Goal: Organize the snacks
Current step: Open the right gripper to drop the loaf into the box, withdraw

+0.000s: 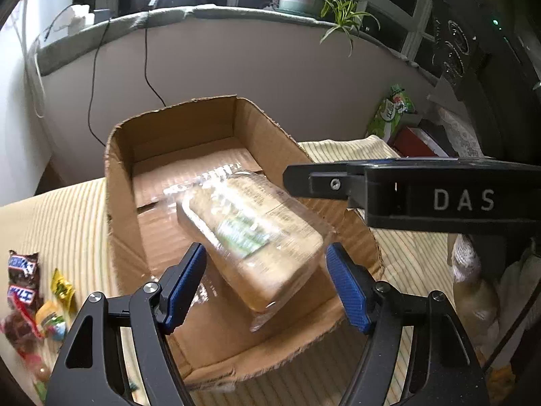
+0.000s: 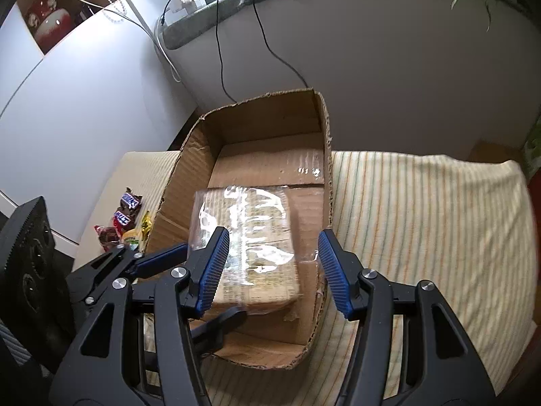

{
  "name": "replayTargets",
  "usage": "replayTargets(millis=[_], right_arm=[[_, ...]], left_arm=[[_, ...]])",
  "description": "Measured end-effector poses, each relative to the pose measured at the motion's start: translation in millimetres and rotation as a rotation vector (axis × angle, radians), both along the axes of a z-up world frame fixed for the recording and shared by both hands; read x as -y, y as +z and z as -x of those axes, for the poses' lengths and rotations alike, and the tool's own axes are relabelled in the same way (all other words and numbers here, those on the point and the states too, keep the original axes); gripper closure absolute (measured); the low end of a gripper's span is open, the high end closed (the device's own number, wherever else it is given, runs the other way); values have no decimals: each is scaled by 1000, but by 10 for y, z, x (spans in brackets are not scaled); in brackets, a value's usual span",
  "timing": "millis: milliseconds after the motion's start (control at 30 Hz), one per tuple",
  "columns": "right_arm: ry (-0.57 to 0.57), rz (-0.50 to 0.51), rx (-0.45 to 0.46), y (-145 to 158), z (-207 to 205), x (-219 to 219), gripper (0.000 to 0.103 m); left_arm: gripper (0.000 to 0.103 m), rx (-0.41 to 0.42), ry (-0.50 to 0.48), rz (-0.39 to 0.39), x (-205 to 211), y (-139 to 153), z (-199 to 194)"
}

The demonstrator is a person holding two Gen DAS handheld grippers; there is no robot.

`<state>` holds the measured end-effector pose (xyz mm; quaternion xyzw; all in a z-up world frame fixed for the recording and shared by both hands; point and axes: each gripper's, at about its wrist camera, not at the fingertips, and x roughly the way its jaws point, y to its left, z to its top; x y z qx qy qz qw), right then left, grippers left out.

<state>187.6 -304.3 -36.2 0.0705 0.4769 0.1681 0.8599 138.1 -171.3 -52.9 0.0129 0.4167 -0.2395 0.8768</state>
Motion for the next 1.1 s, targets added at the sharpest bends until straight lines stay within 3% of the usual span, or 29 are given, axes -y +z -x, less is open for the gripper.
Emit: replayTargets(millis=[367,533,733,1100], right_arm=[[-10,-6,144,282,368,-107,45],[40,41,189,371,554,-303,26],[114,52,195,389,772,-542,25],[301,75,207,179,1298,-1139,25]], left_arm=[[29,61,42,48,-394,191,339],[29,72,84,56,-690,228,501],[29,89,155,48,-1129,261,712],[31,24,281,41,-1832,-59,1179]])
